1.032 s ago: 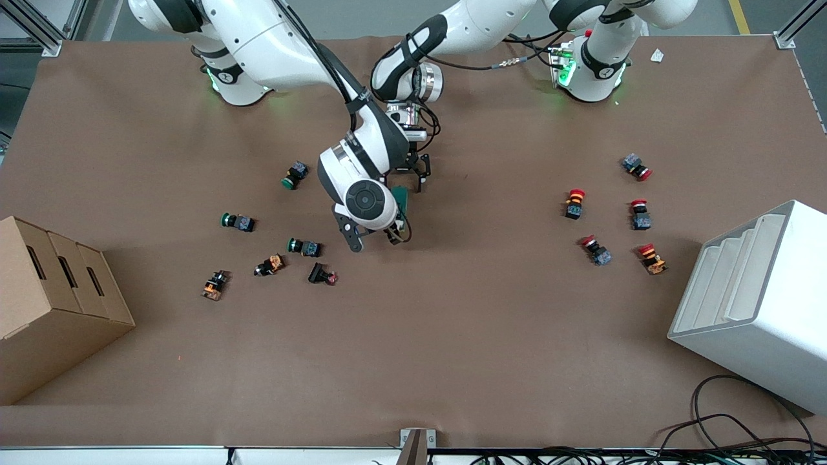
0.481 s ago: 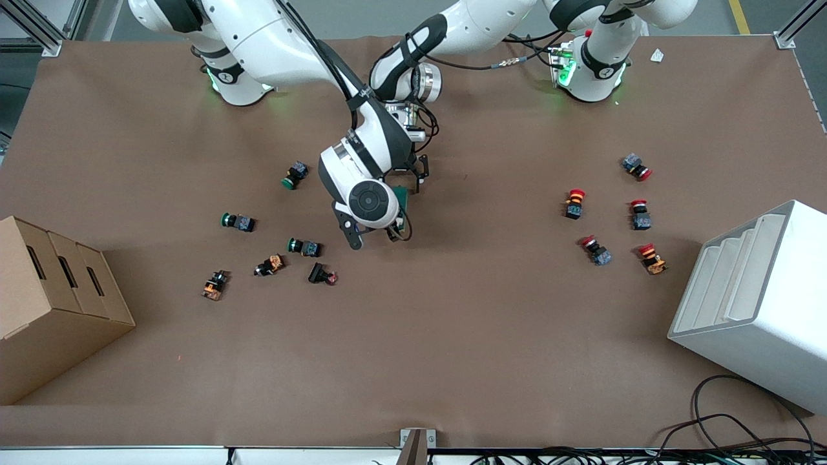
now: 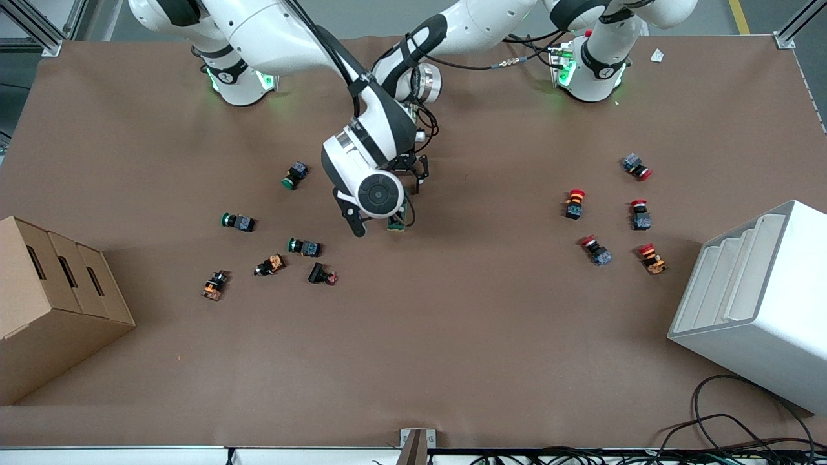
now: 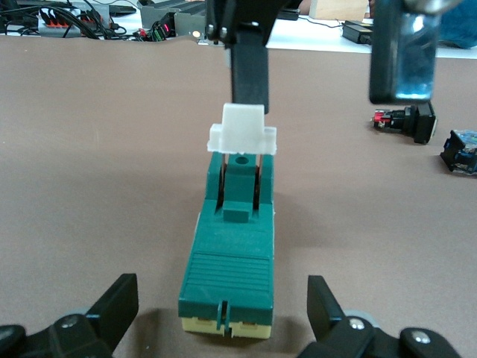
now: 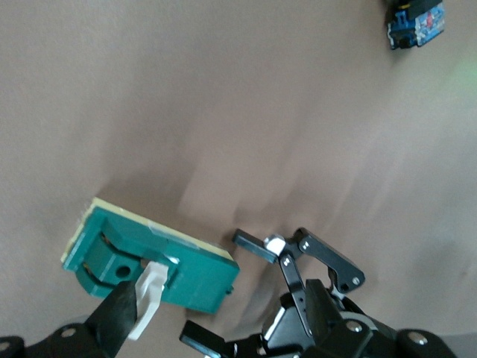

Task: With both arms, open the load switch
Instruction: 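Press the white lever down with the right gripper while the left gripper holds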

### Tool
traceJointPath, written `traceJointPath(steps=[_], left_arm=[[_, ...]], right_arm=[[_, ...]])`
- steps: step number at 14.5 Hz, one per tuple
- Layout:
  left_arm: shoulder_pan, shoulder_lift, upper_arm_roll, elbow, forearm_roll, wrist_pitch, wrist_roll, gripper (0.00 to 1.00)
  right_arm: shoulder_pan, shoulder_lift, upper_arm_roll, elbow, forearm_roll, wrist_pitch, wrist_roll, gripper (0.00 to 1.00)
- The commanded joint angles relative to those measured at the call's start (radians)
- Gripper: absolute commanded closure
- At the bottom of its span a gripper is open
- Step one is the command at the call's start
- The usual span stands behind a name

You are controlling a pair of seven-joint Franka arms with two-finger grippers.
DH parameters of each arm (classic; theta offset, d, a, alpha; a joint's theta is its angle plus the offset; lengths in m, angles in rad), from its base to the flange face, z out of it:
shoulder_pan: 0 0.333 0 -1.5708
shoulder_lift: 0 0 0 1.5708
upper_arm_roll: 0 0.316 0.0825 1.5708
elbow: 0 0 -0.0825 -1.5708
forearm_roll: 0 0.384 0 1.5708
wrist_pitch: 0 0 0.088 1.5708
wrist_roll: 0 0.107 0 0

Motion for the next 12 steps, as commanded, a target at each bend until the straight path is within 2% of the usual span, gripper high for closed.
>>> traceJointPath(steps=[1, 12], left_arm=[[0.001, 0.007, 0.0, 0.01, 0.009, -0.009, -0.018, 0.0], [0.001, 0.007, 0.0, 0.01, 0.008, -0.009, -0.02, 0.0]], right_arm=[[0.026, -0.025, 0.007, -0.043, 0.024, 0.0, 0.013, 0.0], [0.089, -0.016, 0.004, -0.123, -0.015, 0.03, 0.01, 0.0]])
